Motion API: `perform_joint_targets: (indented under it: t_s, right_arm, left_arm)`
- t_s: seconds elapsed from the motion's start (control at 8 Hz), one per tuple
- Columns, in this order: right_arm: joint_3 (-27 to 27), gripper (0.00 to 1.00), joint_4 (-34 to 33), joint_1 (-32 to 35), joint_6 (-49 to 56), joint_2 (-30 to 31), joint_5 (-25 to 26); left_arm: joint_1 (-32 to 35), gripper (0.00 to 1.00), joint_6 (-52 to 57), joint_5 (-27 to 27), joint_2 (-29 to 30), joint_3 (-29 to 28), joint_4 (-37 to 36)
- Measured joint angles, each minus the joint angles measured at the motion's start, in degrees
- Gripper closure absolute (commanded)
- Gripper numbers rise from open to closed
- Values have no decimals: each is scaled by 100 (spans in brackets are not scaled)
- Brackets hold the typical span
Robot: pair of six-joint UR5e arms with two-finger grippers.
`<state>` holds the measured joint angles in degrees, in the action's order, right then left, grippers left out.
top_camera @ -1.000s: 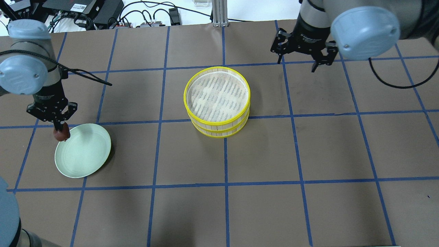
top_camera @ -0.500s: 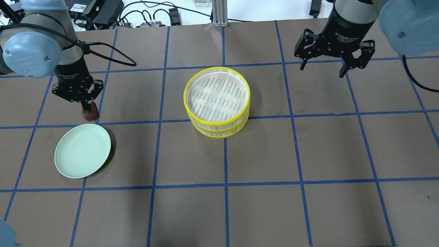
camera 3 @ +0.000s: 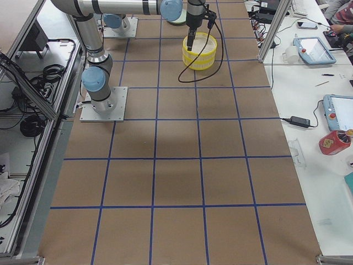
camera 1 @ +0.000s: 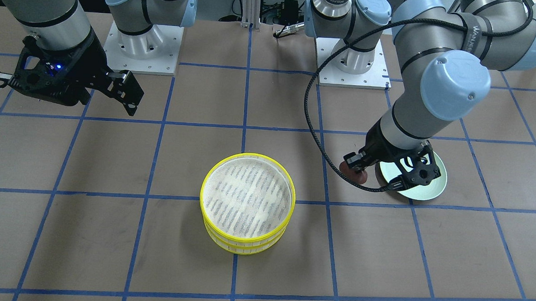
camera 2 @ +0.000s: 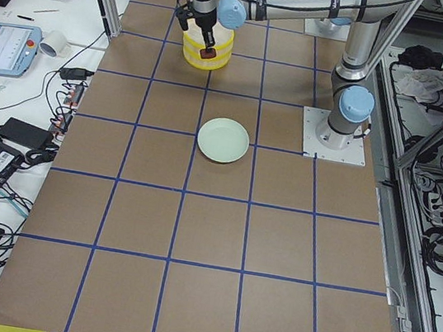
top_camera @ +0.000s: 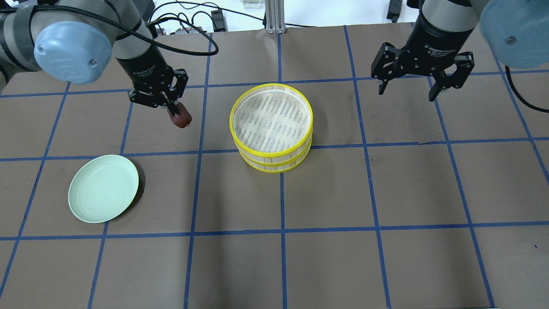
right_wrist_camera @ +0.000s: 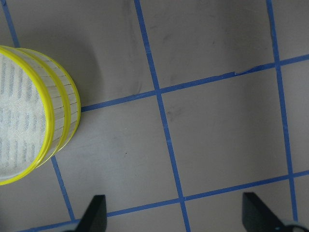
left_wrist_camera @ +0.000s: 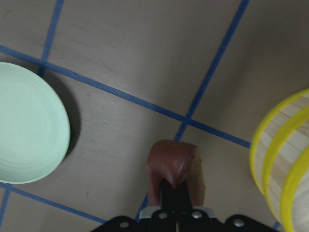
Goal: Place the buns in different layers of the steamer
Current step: 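Lift the brown bun with the left gripper while the right releases the steamer, then carry the brown bun over the top steamer tier and open the left gripper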
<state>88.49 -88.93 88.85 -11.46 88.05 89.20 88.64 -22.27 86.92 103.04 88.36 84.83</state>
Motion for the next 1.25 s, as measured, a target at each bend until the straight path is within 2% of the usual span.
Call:
perform_joint_targets:
  t_s: [0.38, 0.75, 0.88, 1.0, 1.12, 1.25]
  right_arm:
    - [-7, 0, 4, -4, 45, 49, 30]
    - [-7, 0, -8, -3, 43, 51, 28]
    - [-7, 0, -9, -5, 41, 48, 23]
    - [-7, 0, -6, -7, 40, 46, 23]
    - [-7, 0, 1, -8, 39, 45, 25]
    - [-7, 0, 8, -8, 39, 41, 27]
  left_arm:
    - [510, 100, -717, -1004, 82, -102, -534]
    - [940, 100, -1302, -1664, 635, -90, -1730]
    - [1046, 73, -1406, -1721, 812, -83, -2003]
    - [1097, 39, -1431, -1745, 928, -66, -2138]
    - [1118, 23, -1438, -1752, 990, -50, -2192]
    - [1124, 20, -1437, -1751, 1017, -34, -2208]
